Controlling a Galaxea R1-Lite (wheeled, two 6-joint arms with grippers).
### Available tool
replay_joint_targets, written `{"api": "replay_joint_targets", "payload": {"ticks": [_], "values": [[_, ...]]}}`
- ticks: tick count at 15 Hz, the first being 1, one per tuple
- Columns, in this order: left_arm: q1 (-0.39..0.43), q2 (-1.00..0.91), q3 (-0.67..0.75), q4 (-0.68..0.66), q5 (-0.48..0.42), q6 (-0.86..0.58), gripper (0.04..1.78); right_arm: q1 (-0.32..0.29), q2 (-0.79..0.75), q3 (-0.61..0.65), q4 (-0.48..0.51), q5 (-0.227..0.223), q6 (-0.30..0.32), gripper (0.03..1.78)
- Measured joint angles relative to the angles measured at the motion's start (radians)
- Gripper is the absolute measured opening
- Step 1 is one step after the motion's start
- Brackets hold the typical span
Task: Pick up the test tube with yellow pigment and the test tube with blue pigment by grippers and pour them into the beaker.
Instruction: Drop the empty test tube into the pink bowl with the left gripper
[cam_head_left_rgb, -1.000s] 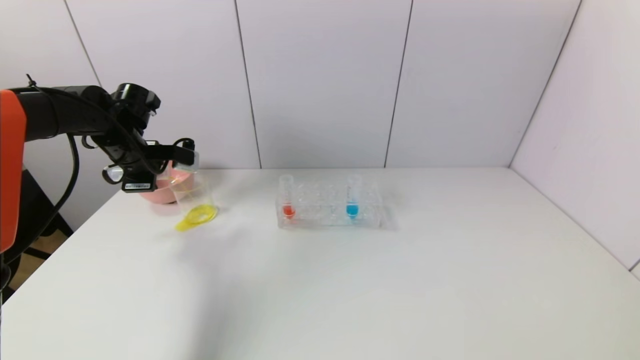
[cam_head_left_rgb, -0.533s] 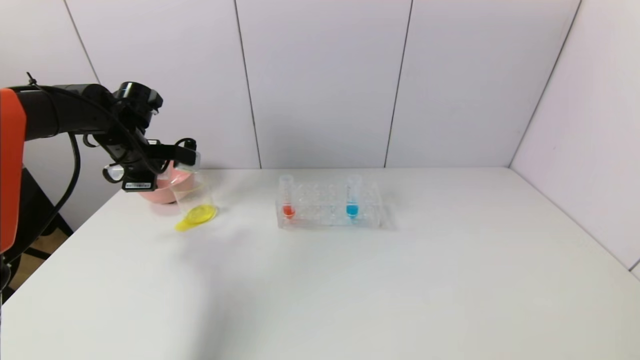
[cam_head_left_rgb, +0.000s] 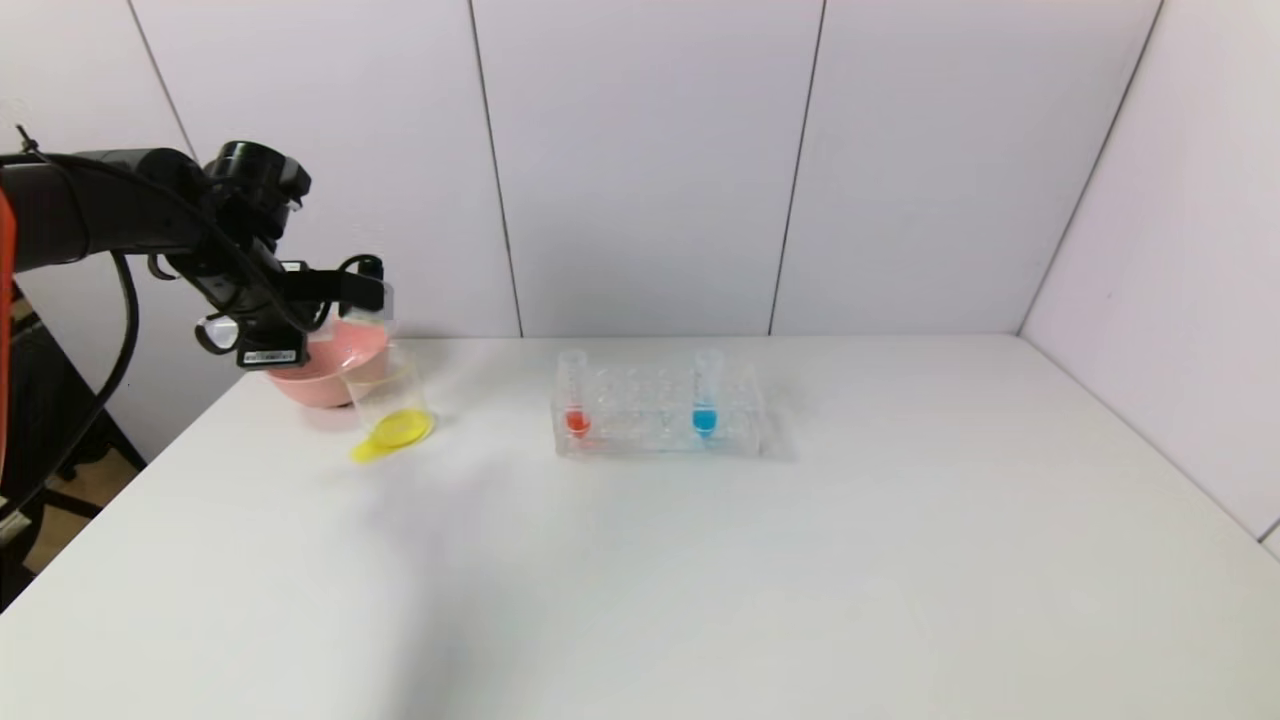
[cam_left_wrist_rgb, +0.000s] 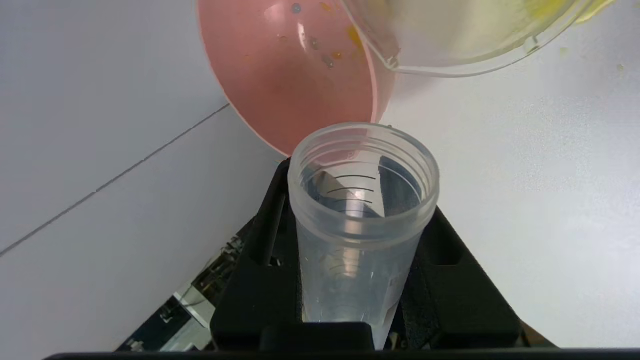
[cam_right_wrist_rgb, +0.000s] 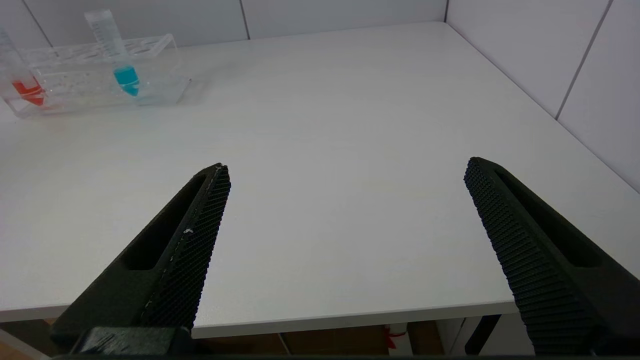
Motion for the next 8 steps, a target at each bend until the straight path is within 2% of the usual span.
{"api": "replay_joint_targets", "payload": {"ticks": [4,8], "values": [[0.009,-0.085,0.008,-0.003,-0.062,-0.33,0.54,0.0,0.0,0.0,0.0,0.0,0.0,1.71],[0.033,-0.146,0.037,-0.117,-0.214,-0.763,0.54,0.0,0.0,0.0,0.0,0.0,0.0,1.71]]}}
